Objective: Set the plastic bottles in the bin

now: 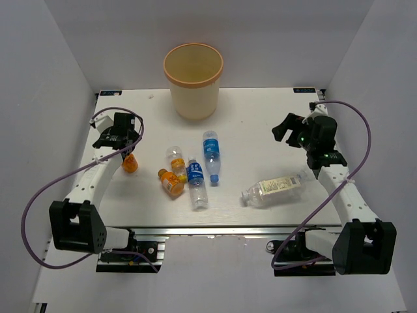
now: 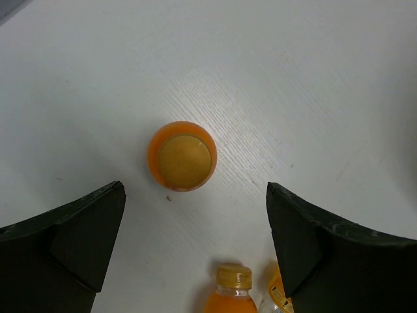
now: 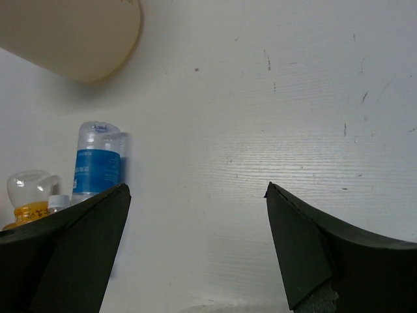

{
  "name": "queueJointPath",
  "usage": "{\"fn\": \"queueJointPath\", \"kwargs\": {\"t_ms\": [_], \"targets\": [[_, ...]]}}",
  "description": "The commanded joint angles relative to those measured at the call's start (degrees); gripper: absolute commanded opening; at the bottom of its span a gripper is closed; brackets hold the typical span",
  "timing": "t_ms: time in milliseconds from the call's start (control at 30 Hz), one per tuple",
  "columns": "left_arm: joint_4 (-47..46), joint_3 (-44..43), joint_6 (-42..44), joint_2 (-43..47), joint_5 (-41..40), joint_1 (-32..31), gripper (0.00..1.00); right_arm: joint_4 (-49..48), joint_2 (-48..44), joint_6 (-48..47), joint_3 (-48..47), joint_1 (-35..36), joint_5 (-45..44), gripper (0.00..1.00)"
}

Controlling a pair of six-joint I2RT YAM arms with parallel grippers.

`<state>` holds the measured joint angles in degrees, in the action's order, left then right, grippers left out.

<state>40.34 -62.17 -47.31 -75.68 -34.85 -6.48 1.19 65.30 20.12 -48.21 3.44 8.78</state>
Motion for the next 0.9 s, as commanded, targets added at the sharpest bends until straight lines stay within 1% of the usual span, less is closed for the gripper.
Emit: {"fn": "queueJointPath", "kwargs": {"t_ms": [0, 100, 233, 567, 867], "targets": [[-1.2, 0.4, 2.6, -2.8, 4.5, 0.9, 0.98, 0.7, 1.7, -2.0, -3.2, -0.1, 2.0, 0.89], [0.3, -0.5, 2.1, -7.0, 4.1, 1.1, 0.98, 1.5, 2.6, -2.6, -4.0, -0.2, 0.2, 0.89], [0.8, -0.7, 0.8, -9.5, 1.1, 1.2, 0.98, 1.4, 2.8, -3.1, -4.0, -0.1, -0.2, 0.89], [-1.1, 0.6, 0.9, -12.3, -1.5, 1.4, 0.98, 1.8, 1.2, -3.0, -3.7, -0.1, -2.6, 0.89], [-2.9, 0.9, 0.8, -16.3, -0.7, 1.6, 0.98, 1.2, -0.7, -3.3, -2.4, -0.1, -5.3, 0.89]]}}
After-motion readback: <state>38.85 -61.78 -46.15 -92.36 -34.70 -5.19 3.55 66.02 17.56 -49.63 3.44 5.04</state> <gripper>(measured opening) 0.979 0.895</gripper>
